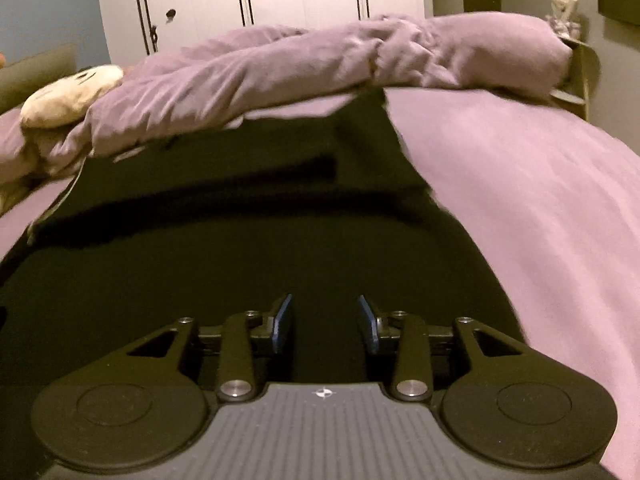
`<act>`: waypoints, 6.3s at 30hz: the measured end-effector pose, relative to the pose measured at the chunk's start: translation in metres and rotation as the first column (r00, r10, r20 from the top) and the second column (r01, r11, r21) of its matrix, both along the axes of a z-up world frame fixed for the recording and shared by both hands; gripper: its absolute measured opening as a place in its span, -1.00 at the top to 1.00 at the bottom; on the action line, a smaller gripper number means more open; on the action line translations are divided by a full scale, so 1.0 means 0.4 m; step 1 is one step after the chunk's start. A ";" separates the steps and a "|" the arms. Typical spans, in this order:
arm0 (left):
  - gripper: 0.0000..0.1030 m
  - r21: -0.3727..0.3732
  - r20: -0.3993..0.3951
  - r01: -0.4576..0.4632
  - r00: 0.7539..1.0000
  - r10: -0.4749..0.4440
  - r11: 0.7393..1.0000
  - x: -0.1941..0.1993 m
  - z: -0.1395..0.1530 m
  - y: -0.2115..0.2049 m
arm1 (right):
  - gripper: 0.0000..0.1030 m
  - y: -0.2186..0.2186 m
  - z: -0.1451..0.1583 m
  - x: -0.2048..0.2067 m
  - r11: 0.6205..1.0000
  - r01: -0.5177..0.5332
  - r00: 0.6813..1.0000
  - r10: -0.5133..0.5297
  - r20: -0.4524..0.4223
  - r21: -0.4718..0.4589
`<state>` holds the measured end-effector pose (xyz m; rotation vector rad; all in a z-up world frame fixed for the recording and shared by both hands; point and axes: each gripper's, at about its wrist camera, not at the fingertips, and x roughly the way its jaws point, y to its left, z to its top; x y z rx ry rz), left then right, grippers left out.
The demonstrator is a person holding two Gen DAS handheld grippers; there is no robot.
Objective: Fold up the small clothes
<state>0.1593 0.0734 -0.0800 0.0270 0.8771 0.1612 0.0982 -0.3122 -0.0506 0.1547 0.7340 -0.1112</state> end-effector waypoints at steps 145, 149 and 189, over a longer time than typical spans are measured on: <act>0.78 -0.559 0.085 -0.061 0.988 0.130 0.827 0.203 0.290 0.287 | 0.80 -0.242 0.185 0.197 0.774 -0.079 0.988 -0.021 0.151 0.628; 0.78 -0.550 0.089 -0.065 0.987 0.137 0.832 0.283 0.291 0.273 | 0.80 -0.255 0.185 0.282 0.794 -0.050 0.987 -0.055 0.153 0.606; -0.47 -0.253 0.330 -0.125 0.921 0.207 0.959 0.498 0.270 0.100 | -0.06 -0.183 0.147 0.522 0.966 0.097 0.932 -0.173 0.320 0.239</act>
